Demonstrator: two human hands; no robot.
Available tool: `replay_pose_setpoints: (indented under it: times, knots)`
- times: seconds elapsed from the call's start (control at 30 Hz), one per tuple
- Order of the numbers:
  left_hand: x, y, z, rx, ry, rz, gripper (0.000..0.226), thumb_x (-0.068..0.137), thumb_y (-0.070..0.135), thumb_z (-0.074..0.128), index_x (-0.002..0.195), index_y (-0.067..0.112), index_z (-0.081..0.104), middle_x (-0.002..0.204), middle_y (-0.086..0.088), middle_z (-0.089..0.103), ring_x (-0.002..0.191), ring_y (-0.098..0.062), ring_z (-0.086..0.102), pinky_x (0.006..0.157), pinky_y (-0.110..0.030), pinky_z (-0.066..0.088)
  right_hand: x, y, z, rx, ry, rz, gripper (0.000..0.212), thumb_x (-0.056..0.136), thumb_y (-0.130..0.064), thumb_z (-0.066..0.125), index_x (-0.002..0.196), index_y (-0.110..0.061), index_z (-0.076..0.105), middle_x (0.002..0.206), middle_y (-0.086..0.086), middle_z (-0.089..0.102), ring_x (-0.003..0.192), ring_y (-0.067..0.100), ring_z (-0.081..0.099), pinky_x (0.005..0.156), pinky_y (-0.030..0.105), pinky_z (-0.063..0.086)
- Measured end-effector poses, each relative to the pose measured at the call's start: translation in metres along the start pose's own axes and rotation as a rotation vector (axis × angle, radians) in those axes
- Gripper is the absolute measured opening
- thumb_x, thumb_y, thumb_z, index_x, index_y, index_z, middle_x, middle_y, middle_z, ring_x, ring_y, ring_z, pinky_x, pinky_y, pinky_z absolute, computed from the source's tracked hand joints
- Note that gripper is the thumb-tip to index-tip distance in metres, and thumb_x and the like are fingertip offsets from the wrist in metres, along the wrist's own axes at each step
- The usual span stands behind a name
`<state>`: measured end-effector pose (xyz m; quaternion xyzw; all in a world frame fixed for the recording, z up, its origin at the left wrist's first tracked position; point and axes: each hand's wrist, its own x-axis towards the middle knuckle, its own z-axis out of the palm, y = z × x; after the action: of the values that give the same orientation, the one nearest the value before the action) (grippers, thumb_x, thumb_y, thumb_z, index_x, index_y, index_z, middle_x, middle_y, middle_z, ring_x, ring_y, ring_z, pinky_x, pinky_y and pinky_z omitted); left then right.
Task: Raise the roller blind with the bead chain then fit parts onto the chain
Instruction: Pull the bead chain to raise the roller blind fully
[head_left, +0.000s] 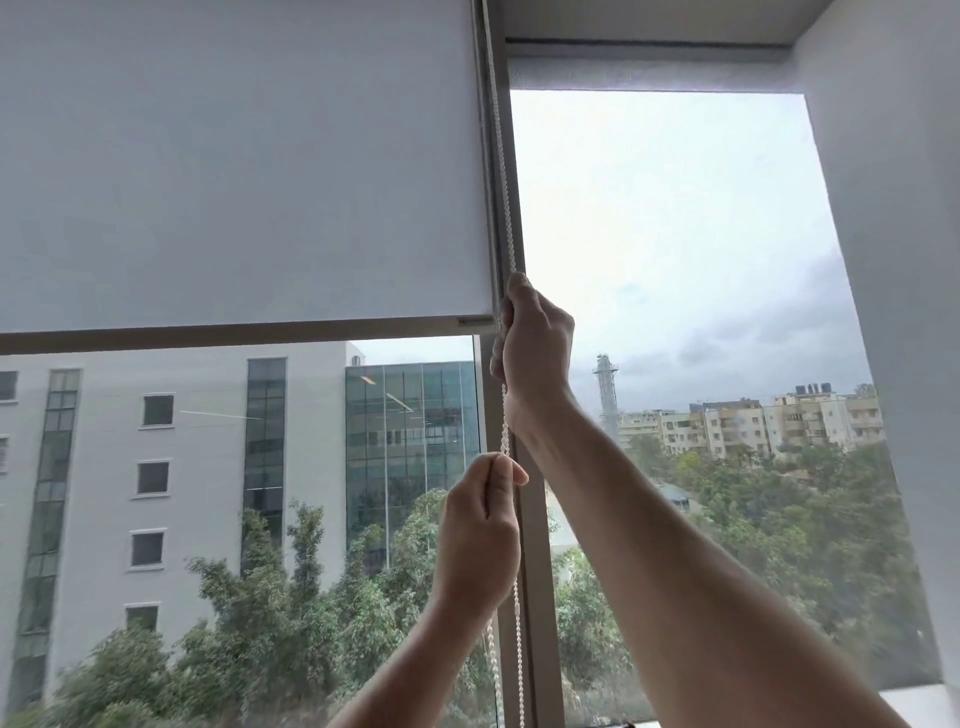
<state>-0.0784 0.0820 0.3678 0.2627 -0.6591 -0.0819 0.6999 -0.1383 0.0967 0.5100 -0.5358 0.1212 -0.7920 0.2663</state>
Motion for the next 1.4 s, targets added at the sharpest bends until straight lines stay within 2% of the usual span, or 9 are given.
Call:
replay_pose_setpoints:
  times: [0.2,0.27,0.37,0.47,0.57,0.83,1.03,1.23,1.4]
  knots:
    - [0.018,-0.001,-0.015,0.128,-0.095,-0.014,0.073,0.090,0.070,0.018,0.091,0.015,0.065,0.056,-0.001,0.059,0.048,-0.011,0.053,0.051,-0.018,0.048,-0.029,0.018,-0.018,0.003,0.000,-0.084,0.048,0.100,-0.022,0.047,0.054,-0.013,0.037,0.051,0.005,0.023,0.048,0.018,0.018,0.048,0.043,0.014]
    - [0.029,0.001,-0.019,0.133,-0.068,-0.044,0.060,0.092,0.065,0.018,0.087,0.025,0.063,0.066,-0.003,0.061,0.062,-0.017,0.060,0.068,-0.042,0.058,-0.039,0.027,-0.025,-0.011,-0.002,-0.084,0.051,0.102,-0.024,0.046,0.052,-0.019,0.035,0.049,0.003,0.024,0.047,0.018,0.019,0.048,0.042,0.015]
    - [0.050,0.015,-0.020,0.120,-0.051,-0.044,0.052,0.092,0.063,0.022,0.087,0.029,0.061,0.072,-0.005,0.064,0.068,-0.018,0.063,0.073,-0.050,0.056,-0.046,0.031,-0.030,-0.003,0.010,-0.110,0.051,0.101,-0.027,0.047,0.053,-0.016,0.035,0.049,0.001,0.023,0.048,0.018,0.019,0.046,0.032,0.019]
    - [0.075,0.039,-0.016,0.128,-0.067,-0.011,0.054,0.095,0.061,0.025,0.090,0.023,0.063,0.076,-0.005,0.067,0.071,-0.018,0.065,0.068,-0.042,0.056,-0.048,0.025,-0.030,-0.022,0.031,-0.170,0.049,0.098,-0.032,0.047,0.054,-0.014,0.038,0.048,0.003,0.026,0.045,0.017,0.022,0.044,0.024,0.028]
    - [0.100,0.068,-0.007,0.107,-0.065,0.008,0.054,0.101,0.053,0.030,0.091,0.013,0.065,0.072,0.000,0.064,0.066,-0.012,0.062,0.063,-0.029,0.049,-0.057,0.028,-0.027,-0.083,0.041,-0.209,0.051,0.099,-0.031,0.047,0.056,-0.007,0.035,0.051,0.010,0.029,0.046,0.022,0.024,0.044,0.038,0.025]
    - [0.132,0.116,0.008,-0.466,-0.018,-0.246,0.035,0.106,0.024,0.035,0.097,0.004,0.062,0.059,0.000,0.044,0.036,-0.007,0.038,0.036,-0.016,0.026,-0.099,0.061,-0.042,-0.133,-0.024,-0.118,0.055,0.095,-0.040,0.045,0.056,-0.005,0.030,0.047,0.004,0.026,0.044,0.027,0.018,0.043,0.036,0.017]
    - [0.128,0.114,0.017,-0.139,0.160,-0.040,0.038,0.103,0.020,0.039,0.072,0.013,0.060,0.062,0.007,0.054,0.050,-0.005,0.050,0.053,-0.030,0.036,-0.086,0.070,-0.058,-0.172,-0.101,-0.091,0.059,0.098,-0.051,0.046,0.058,-0.009,0.045,0.049,0.007,0.031,0.042,0.015,0.025,0.043,0.025,0.020]
    - [0.114,0.101,0.009,0.028,0.199,0.081,0.039,0.103,0.020,0.041,0.071,0.016,0.063,0.066,0.014,0.060,0.060,0.008,0.054,0.056,-0.013,0.039,-0.052,0.062,-0.074,-0.261,-0.036,-0.041,0.053,0.093,-0.061,0.035,0.080,-0.024,0.070,0.050,-0.006,0.046,0.044,0.011,0.044,0.049,0.029,0.042]
    - [0.085,0.078,0.008,0.027,0.134,0.120,0.041,0.103,0.018,0.039,0.067,0.022,0.057,0.058,0.010,0.056,0.047,0.007,0.055,0.043,-0.007,0.038,-0.019,0.038,-0.060,-0.178,-0.078,0.076,0.058,0.097,-0.057,0.038,0.103,-0.009,0.070,0.081,0.021,0.064,0.075,0.023,0.060,0.070,0.037,0.051]
